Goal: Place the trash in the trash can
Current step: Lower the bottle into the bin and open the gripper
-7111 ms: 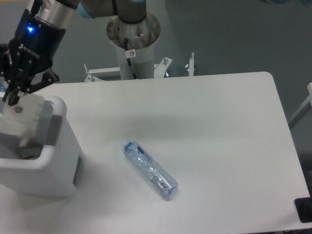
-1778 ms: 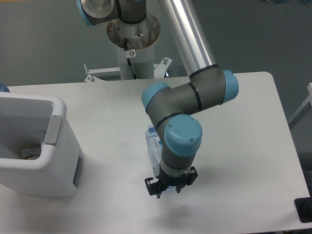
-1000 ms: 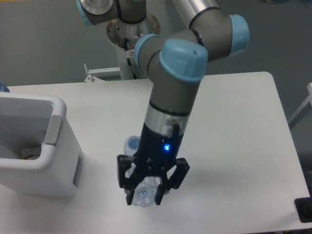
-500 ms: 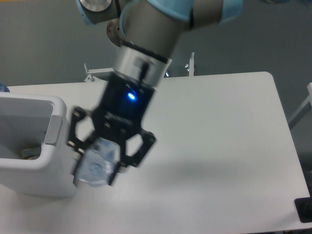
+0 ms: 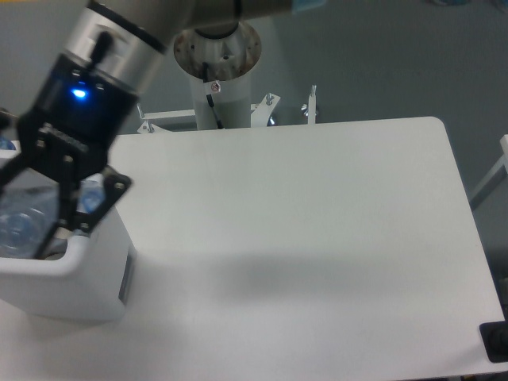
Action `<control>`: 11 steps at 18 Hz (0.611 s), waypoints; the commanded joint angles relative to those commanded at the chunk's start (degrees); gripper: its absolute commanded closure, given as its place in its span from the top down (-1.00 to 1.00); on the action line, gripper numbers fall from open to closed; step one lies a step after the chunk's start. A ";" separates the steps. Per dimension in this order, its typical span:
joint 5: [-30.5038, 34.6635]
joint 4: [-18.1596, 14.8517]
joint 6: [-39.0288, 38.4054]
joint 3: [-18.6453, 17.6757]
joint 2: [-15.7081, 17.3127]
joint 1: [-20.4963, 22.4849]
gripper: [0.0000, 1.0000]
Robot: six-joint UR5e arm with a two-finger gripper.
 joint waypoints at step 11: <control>0.09 1.59 5.10 -4.13 0.00 -3.17 1.00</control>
